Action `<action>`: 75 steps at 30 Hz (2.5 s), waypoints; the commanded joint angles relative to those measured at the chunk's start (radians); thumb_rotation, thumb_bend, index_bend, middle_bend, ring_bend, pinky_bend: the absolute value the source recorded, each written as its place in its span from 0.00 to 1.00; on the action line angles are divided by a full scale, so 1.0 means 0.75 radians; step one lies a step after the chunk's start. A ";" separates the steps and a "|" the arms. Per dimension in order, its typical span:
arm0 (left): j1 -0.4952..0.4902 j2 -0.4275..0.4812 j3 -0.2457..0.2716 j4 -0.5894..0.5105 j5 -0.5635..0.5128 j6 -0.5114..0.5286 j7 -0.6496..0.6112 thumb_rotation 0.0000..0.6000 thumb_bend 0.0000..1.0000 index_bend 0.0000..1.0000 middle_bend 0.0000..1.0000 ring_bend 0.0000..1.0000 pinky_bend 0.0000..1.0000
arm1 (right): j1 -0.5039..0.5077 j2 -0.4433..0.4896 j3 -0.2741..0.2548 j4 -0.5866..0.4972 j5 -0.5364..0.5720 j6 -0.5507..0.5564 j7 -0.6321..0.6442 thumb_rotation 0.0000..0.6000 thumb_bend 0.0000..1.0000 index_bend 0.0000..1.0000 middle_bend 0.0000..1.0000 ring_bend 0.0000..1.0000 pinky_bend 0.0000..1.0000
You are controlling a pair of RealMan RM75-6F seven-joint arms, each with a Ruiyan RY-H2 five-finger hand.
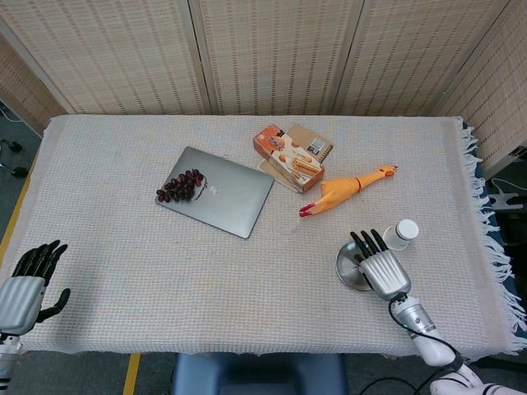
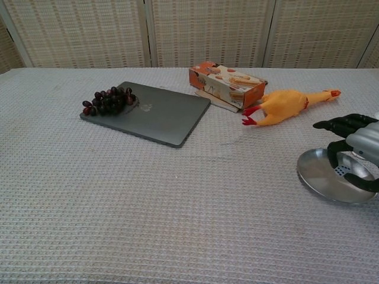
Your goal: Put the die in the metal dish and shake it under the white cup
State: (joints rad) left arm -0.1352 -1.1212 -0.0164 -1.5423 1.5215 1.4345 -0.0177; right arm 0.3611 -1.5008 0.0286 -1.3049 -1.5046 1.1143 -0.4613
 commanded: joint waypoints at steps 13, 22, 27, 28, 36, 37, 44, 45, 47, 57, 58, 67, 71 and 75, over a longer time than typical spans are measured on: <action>0.003 -0.002 0.003 -0.006 0.007 0.005 0.011 1.00 0.40 0.00 0.00 0.00 0.09 | -0.016 0.202 0.000 -0.186 0.042 0.030 0.185 1.00 0.23 0.00 0.00 0.00 0.05; -0.003 -0.007 0.006 -0.012 0.006 -0.010 0.034 1.00 0.41 0.00 0.00 0.00 0.09 | 0.065 0.436 0.117 -0.240 0.196 -0.109 0.402 1.00 0.23 0.00 0.00 0.00 0.08; -0.008 -0.013 0.008 -0.017 -0.001 -0.024 0.058 1.00 0.41 0.00 0.00 0.00 0.09 | 0.119 0.445 0.132 -0.196 0.325 -0.257 0.398 1.00 0.23 0.00 0.00 0.00 0.08; -0.009 -0.014 0.007 -0.017 -0.003 -0.026 0.063 1.00 0.41 0.00 0.00 0.00 0.09 | 0.132 0.446 0.135 -0.191 0.361 -0.292 0.393 1.00 0.23 0.00 0.00 0.00 0.08; -0.011 -0.018 0.007 -0.015 -0.007 -0.032 0.066 1.00 0.41 0.00 0.00 0.00 0.09 | 0.191 0.417 0.127 -0.111 0.447 -0.410 0.384 1.00 0.23 0.07 0.06 0.00 0.13; -0.011 -0.019 0.007 -0.014 -0.008 -0.033 0.066 1.00 0.41 0.00 0.00 0.00 0.09 | 0.193 0.407 0.126 -0.098 0.449 -0.413 0.393 1.00 0.23 0.08 0.09 0.00 0.14; -0.012 -0.018 0.007 -0.014 -0.008 -0.034 0.065 1.00 0.41 0.00 0.00 0.00 0.09 | 0.205 0.375 0.113 -0.047 0.456 -0.454 0.438 1.00 0.23 0.22 0.17 0.00 0.19; -0.013 -0.018 0.007 -0.015 -0.008 -0.035 0.066 1.00 0.41 0.00 0.00 0.00 0.09 | 0.208 0.368 0.110 -0.036 0.456 -0.463 0.445 1.00 0.23 0.24 0.18 0.00 0.19; -0.012 -0.017 0.006 -0.014 -0.012 -0.034 0.065 1.00 0.41 0.00 0.00 0.00 0.09 | 0.211 0.352 0.104 -0.008 0.453 -0.471 0.464 1.00 0.23 0.24 0.18 0.00 0.19; -0.016 -0.018 0.008 -0.013 -0.015 -0.045 0.067 1.00 0.41 0.00 0.00 0.00 0.10 | 0.208 0.299 0.094 0.056 0.429 -0.421 0.471 1.00 0.23 0.32 0.20 0.00 0.20; -0.016 -0.018 0.008 -0.013 -0.016 -0.046 0.067 1.00 0.41 0.00 0.00 0.00 0.10 | 0.207 0.287 0.095 0.065 0.429 -0.409 0.467 1.00 0.23 0.34 0.21 0.00 0.20; -0.016 -0.016 0.008 -0.012 -0.019 -0.047 0.063 1.00 0.41 0.00 0.00 0.00 0.10 | 0.196 0.260 0.100 0.081 0.415 -0.355 0.480 1.00 0.23 0.39 0.26 0.06 0.32; -0.017 -0.015 0.008 -0.013 -0.019 -0.049 0.061 1.00 0.41 0.00 0.00 0.00 0.10 | 0.194 0.249 0.099 0.089 0.429 -0.357 0.478 1.00 0.23 0.43 0.30 0.13 0.43; -0.016 -0.014 0.008 -0.013 -0.018 -0.046 0.059 1.00 0.41 0.00 0.00 0.00 0.10 | 0.190 0.248 0.106 0.084 0.427 -0.344 0.497 1.00 0.23 0.44 0.30 0.14 0.45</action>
State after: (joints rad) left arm -0.1470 -1.1320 -0.0104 -1.5519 1.5079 1.4002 0.0263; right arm 0.5051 -1.3148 0.1054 -1.2405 -1.1818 0.8500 -0.0933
